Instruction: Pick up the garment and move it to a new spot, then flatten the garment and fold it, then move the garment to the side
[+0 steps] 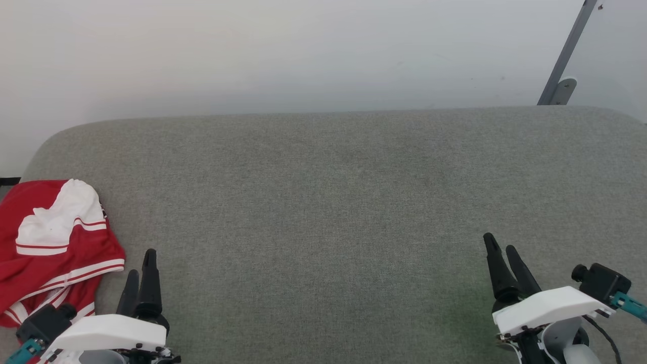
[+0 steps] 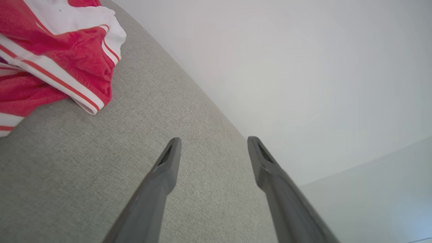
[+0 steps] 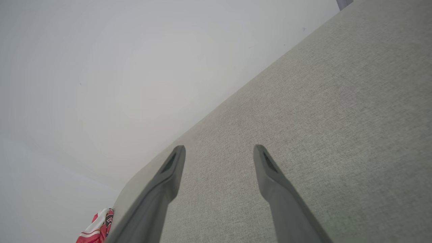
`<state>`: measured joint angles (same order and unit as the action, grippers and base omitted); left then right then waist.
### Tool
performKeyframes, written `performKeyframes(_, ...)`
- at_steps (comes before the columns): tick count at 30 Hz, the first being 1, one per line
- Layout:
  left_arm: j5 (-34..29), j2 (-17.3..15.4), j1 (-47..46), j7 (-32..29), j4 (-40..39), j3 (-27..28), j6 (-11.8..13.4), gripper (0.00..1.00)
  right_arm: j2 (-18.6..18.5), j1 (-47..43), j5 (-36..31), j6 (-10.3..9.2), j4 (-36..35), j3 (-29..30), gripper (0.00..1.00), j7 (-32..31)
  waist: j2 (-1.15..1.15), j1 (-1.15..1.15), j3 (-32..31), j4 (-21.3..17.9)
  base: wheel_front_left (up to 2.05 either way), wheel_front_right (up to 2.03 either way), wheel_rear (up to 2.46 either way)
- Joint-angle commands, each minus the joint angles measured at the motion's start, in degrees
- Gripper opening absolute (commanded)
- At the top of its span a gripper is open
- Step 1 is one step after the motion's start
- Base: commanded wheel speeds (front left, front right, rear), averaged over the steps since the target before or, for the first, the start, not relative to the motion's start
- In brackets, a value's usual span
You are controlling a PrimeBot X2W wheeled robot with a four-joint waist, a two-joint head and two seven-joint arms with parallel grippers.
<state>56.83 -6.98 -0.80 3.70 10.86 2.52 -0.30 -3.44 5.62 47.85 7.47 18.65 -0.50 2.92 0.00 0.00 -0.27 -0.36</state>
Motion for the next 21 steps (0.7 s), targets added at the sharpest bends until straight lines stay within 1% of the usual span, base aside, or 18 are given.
performKeyframes(1, -1.1, -0.3, -0.1, 0.4, -0.8, 0.2, -0.3, 1.0, 0.1, 1.7, -1.2, 0.01, -0.6, -0.3, 1.0, 0.5, 0.0, 0.0, 0.0, 0.0, 0.0, 0.0, 0.0)
performKeyframes(21, -14.7, 0.3, 1.0, 4.0, -1.3, 0.8, -1.7, 1.0, 0.2, 2.4, -15.4, 0.02, -0.1, -1.7, 1.0, 3.6, 0.0, 0.0, -0.1, -0.2, 0.0, 0.0, 0.0)
